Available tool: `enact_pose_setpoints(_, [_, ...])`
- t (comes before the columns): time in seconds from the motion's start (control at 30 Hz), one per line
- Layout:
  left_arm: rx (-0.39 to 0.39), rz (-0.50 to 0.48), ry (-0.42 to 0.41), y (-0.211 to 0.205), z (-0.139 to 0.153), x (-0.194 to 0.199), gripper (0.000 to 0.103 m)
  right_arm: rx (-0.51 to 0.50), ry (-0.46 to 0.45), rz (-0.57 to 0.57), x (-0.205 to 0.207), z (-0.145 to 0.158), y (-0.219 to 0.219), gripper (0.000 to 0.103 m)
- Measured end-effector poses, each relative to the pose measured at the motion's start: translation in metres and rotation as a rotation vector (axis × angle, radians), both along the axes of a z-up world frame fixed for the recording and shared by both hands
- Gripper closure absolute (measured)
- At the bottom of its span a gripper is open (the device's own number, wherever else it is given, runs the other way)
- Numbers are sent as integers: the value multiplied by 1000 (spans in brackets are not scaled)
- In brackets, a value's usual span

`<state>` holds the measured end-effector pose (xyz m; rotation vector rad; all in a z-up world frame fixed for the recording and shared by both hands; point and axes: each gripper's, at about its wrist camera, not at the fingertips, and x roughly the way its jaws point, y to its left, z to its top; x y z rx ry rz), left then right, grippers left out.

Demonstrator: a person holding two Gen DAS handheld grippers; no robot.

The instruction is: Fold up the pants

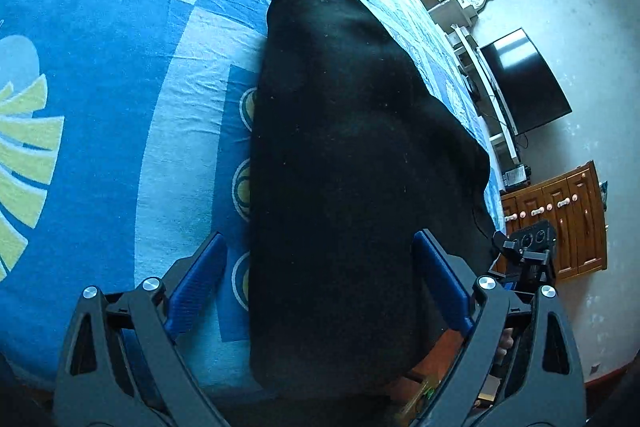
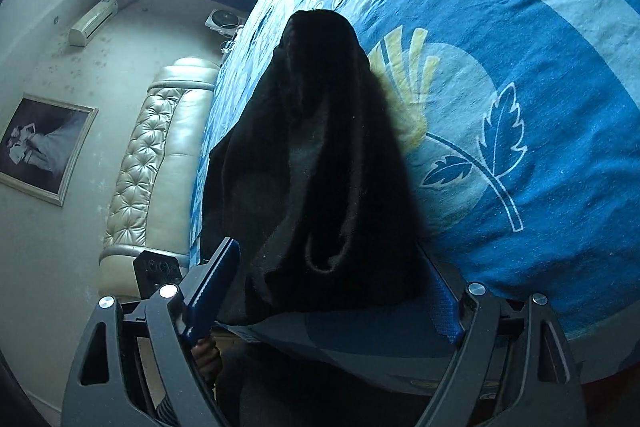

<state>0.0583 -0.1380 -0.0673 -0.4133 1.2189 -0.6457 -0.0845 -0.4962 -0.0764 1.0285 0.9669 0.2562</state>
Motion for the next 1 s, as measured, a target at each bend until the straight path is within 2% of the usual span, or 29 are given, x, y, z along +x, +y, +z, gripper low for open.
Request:
enact_pose_setpoints(0.03, [17, -17, -10, -4, 1, 0, 27, -31, 4, 6, 1, 1, 2, 26])
enact_pose_setpoints(0.07, [28, -38, -12, -6, 1, -1, 34, -57, 6, 10, 3, 2, 3, 32])
enact_pose_setpoints(0.1, [51, -44, -16, -9, 2, -1, 38, -86, 9, 16, 3, 2, 5, 40])
enact_pose_setpoints(0.13, [64, -43, -22, -10, 3, -1, 42, -99, 10, 19, 4, 2, 6, 43])
enact_pose_setpoints(0.33, [127, -32, -67, -11, 13, -5, 58, -110, -7, 6, 5, 3, 11, 51])
enact_pose_setpoints(0.6, [180, 14, -112, 3, 23, -14, 62, -107, -29, 23, 12, 6, 23, 53])
enact_pose_setpoints(1.0, [231, 150, -121, 60, 29, -39, 63, -82, -31, 140, 38, 5, 73, 53])
